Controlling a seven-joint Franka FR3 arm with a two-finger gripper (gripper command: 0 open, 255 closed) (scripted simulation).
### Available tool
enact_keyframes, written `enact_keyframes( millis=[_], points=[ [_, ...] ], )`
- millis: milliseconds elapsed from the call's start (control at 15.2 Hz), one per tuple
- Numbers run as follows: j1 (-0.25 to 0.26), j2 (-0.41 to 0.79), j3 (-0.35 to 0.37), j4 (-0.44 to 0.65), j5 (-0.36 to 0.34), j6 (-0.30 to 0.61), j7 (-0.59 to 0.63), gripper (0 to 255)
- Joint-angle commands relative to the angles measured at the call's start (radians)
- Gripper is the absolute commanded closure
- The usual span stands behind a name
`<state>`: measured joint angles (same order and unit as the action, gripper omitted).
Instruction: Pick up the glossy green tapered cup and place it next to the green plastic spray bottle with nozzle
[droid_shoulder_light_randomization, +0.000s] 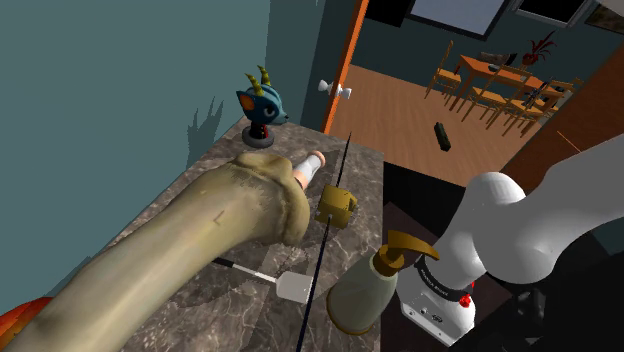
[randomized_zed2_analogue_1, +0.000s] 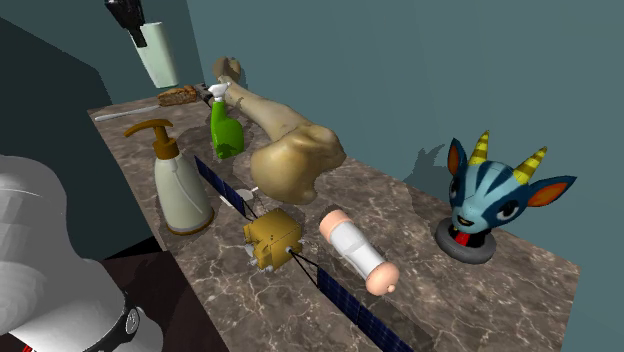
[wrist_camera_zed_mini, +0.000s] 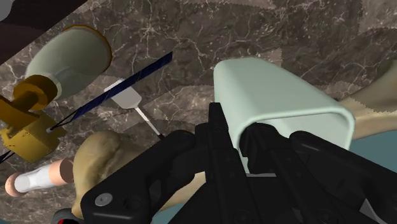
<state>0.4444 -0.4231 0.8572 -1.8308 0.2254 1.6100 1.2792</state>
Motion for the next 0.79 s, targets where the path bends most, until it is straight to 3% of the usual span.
enact_keyframes(
  millis=[0,726],
  points=[
    [0.006,-0.011,-0.001,-0.035,0.008,0.026,-0.003,255],
    [0.024,-0.037,0.017,-0.197,0.036,0.168,-0.012,255]
  ],
)
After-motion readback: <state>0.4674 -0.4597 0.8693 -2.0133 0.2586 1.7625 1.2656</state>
